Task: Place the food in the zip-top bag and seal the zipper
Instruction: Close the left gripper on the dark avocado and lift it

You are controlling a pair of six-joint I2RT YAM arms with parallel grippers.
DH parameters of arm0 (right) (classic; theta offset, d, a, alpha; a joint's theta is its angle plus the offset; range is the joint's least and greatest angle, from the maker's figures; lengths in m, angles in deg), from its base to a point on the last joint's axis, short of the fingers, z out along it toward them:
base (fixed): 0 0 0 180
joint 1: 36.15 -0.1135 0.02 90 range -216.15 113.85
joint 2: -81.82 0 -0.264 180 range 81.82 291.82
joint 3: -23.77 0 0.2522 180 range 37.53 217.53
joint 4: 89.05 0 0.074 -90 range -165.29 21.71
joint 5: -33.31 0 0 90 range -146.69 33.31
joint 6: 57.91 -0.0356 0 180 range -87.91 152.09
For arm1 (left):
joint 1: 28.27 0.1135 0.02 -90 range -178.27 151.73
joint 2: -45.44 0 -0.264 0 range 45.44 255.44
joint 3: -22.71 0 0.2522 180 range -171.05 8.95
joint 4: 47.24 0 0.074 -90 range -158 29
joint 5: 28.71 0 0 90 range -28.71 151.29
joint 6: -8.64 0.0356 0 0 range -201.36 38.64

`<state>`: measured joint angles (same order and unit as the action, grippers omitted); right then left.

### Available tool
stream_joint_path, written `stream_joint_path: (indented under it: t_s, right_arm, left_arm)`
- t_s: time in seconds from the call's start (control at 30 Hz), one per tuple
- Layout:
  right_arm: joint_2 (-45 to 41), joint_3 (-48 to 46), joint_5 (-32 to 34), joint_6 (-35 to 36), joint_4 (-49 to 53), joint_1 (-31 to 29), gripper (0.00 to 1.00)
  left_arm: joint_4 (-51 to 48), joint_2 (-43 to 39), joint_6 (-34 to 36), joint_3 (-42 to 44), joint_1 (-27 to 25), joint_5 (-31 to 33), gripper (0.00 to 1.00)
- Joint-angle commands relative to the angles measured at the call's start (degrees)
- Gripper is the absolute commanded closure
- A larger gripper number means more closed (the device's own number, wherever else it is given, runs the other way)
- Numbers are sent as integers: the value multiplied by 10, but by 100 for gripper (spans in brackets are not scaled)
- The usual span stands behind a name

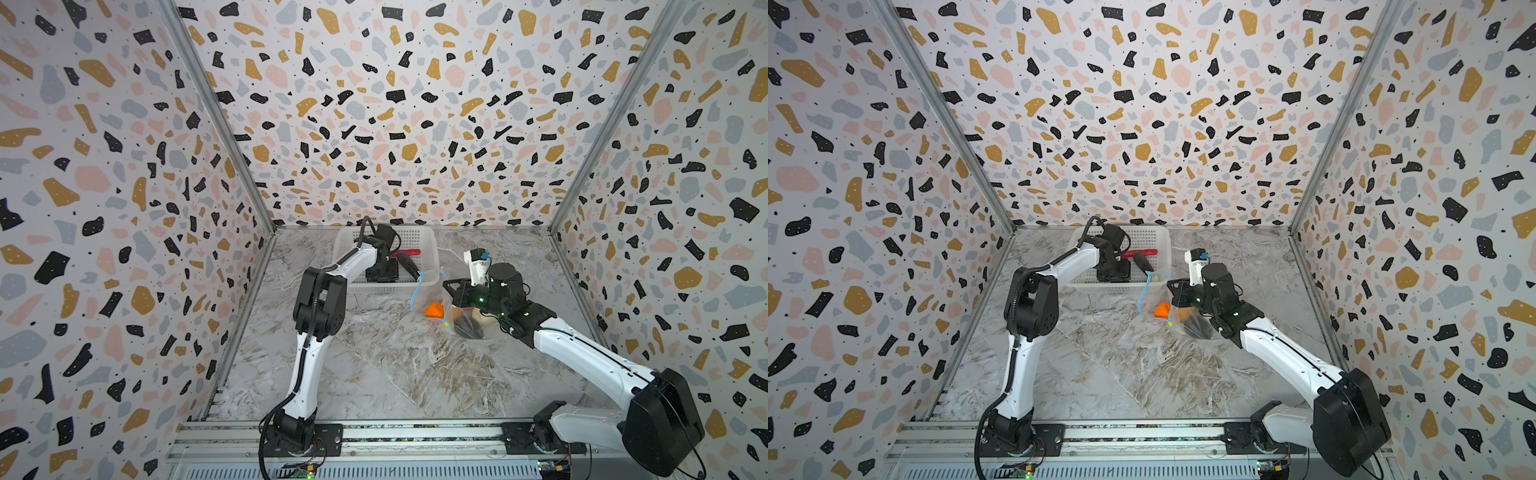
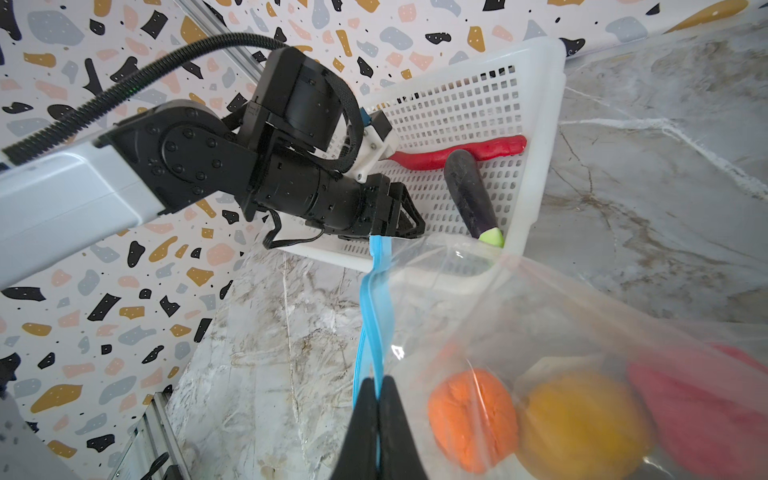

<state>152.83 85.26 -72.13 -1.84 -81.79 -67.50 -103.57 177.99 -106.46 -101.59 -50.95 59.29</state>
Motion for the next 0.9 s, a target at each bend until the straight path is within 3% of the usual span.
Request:
stream_joint_path:
  t_s: [0.0,0.2,0.4,0.87]
  right_arm:
    - [-4,-5,-9,7,-16,4,100]
    - [-6,-17,-12,2,-26,4,100]
    - [-8,-18,-13,-2,-26,4,100]
    - [3,5,2,3,-3,4,100]
  left_arm:
    - [-6,10,-4,-8,-2,14,52]
    - [-7,9,8,-17,0,30,64]
    - [18,-27,15,-1,2,20,70]
    - [67,-107,32,39,15,-10,73]
